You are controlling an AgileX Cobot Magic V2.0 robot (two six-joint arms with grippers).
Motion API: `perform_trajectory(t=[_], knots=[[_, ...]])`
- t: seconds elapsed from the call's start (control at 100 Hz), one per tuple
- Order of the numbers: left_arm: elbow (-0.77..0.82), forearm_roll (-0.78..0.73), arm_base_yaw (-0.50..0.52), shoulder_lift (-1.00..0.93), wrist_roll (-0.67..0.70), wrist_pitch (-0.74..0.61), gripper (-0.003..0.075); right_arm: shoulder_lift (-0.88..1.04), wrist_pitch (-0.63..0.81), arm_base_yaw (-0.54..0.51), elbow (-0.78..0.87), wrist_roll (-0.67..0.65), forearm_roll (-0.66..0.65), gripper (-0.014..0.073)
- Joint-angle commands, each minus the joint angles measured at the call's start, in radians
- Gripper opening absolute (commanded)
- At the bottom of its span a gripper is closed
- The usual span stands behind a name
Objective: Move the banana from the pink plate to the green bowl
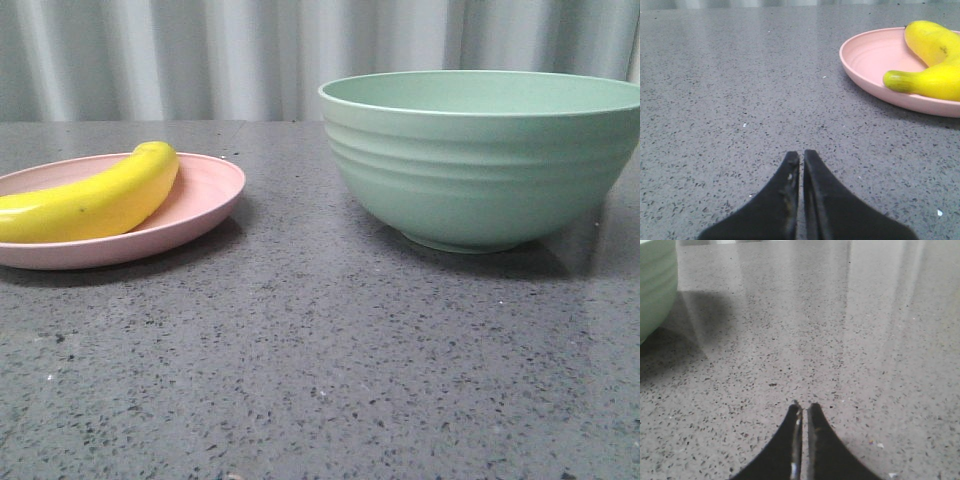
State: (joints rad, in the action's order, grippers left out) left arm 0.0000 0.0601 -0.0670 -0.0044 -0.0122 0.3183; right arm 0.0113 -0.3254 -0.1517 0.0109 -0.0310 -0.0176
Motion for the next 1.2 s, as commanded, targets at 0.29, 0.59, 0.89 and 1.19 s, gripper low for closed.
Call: perform_trajectory(t=[0.29,0.59,0.89,1.19], knots=[[0.011,-0.005,0.003,-0.028,0.006,-0.068,-0.0020,0.022,0.026,-0.004,0.021,0.005,-0.011,-0.0070],[0.011,-0.005,0.003,-0.028,0.006,-0.088,-0.0020,0.022,0.026,-0.004,0.021,0.005,-0.011,-0.0070],[0.011,0.019,0.003,-0.028,0.006,-0.130,-0.0020,0.022,0.138,-0.004,0.021,0.005,-0.011,-0.0070],[0.011,0.019,0.003,-0.028,0.006,-0.166,-0.0020,0.022,0.163,-0.004,0.021,0.005,-0.002,-0.0070]])
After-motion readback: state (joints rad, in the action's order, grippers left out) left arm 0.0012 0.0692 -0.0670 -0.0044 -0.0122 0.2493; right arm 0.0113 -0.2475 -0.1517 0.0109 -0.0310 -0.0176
